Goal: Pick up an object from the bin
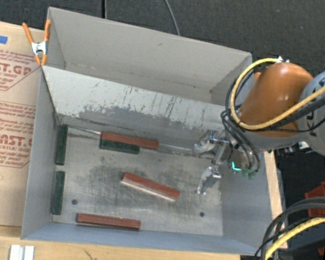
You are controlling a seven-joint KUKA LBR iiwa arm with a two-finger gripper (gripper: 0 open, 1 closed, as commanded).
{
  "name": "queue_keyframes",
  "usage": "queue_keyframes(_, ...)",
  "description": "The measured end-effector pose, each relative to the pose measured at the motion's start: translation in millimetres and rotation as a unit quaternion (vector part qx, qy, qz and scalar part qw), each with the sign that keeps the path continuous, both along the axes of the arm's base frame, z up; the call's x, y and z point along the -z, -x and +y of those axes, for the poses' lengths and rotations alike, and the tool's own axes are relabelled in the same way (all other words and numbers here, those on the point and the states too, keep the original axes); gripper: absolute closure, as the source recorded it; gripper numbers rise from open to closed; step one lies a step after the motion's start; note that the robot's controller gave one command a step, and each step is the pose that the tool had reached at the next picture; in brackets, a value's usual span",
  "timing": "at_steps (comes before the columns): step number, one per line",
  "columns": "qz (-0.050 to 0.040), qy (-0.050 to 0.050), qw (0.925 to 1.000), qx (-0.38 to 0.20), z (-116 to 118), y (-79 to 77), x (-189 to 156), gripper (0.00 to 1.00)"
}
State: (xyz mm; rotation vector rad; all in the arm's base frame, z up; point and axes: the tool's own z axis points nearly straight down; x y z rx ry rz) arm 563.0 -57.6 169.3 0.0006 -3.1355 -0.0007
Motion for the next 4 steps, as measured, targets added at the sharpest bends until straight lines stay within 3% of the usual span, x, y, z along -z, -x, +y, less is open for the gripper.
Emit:
queue_keyframes(1, -0.0038, 0.0, 1.0, 0.0, 0.1, -1.8, -4.5, 0.0)
queue_keyframes(2, -0.007, 0.0, 1.0, -0.004, 47.6, 18.6, 93.5, 1.0)
queue_keyframes(3, -0.007, 0.0, 1.0, -0.004, 47.6, 18.6, 93.5, 1.0)
queue_keyframes(4, -0.0058, 0.0, 0.9998, 0.019, 39.3, 19.3, -57.6, 1.0)
